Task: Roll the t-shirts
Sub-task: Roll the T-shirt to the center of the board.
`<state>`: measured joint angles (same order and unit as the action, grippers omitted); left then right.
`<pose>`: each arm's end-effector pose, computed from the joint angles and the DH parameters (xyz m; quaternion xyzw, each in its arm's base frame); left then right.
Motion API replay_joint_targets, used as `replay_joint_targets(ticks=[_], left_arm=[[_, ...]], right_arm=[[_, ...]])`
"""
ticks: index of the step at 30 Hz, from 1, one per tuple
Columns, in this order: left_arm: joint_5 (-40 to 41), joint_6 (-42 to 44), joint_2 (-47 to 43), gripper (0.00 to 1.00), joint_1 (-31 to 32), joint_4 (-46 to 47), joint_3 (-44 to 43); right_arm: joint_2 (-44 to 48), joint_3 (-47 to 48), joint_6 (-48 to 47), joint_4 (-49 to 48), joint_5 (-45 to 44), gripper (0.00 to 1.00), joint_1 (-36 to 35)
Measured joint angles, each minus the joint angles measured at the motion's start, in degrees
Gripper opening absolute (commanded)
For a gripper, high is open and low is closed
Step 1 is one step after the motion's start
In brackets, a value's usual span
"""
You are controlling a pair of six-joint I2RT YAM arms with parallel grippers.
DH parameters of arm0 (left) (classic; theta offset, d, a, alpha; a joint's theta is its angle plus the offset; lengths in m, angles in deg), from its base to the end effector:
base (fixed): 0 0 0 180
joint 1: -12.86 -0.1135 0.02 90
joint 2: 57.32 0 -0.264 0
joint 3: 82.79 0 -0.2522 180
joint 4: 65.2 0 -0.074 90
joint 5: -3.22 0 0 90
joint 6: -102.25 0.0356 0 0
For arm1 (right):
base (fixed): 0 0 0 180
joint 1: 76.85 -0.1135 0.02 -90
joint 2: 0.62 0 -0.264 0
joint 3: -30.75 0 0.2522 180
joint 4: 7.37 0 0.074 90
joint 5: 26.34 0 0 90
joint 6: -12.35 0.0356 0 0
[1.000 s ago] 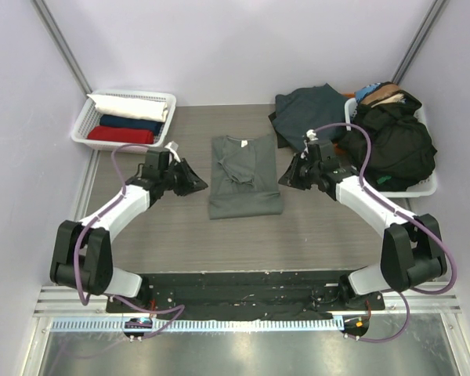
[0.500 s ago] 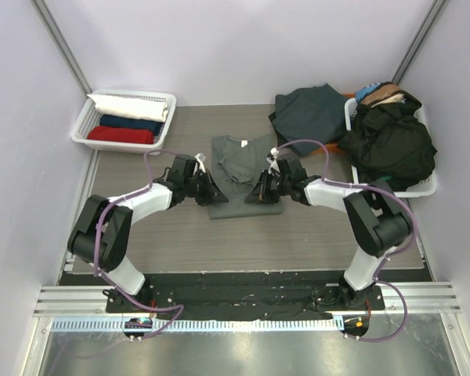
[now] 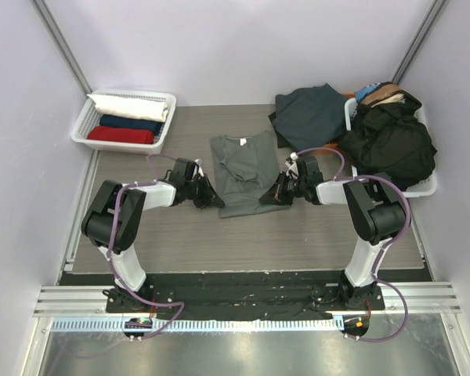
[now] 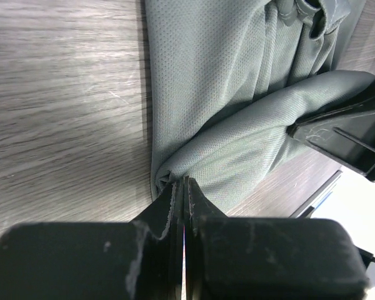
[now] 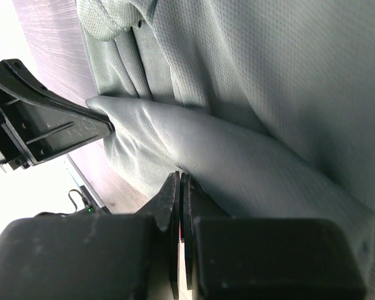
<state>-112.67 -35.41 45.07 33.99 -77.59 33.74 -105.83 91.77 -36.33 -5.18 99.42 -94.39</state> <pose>0.3107 -0.1368 0.1302 -0.1388 0.9121 -0.3568 0.1470 0.3190 0.1226 0.1180 0.0704 0.8881 0.4220 0.1679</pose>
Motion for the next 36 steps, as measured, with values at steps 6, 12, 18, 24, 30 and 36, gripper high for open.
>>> replay_joint_targets(ticks=[6, 12, 18, 24, 30, 36], left_arm=[[0.4, 0.3, 0.0, 0.0, 0.1, 0.1, 0.0], [1.8, 1.2, -0.8, 0.0, 0.1, -0.8, 0.0], [2.9, 1.9, -1.3, 0.0, 0.1, -1.7, 0.0], [3.5, 2.3, -1.6, 0.0, 0.1, -2.4, 0.0], [3.5, 2.9, -1.6, 0.0, 0.1, -2.4, 0.0], [3.6, 3.0, -1.7, 0.01, 0.1, -2.5, 0.0]], right_arm=[[1.6, -0.6, -0.6, 1.2, -0.1, 0.04, 0.3], [6.9, 0.3, -3.7, 9.0, -4.8, 0.08, 0.8], [12.2, 1.5, -6.8, 15.8, -11.0, 0.08, 1.3], [11.9, 3.2, -8.5, 20.7, -16.8, 0.07, 1.6], [8.7, 4.6, -9.1, 23.9, -21.7, 0.17, 1.6], [9.8, 5.1, -10.2, 26.8, -25.8, 0.38, 1.6]])
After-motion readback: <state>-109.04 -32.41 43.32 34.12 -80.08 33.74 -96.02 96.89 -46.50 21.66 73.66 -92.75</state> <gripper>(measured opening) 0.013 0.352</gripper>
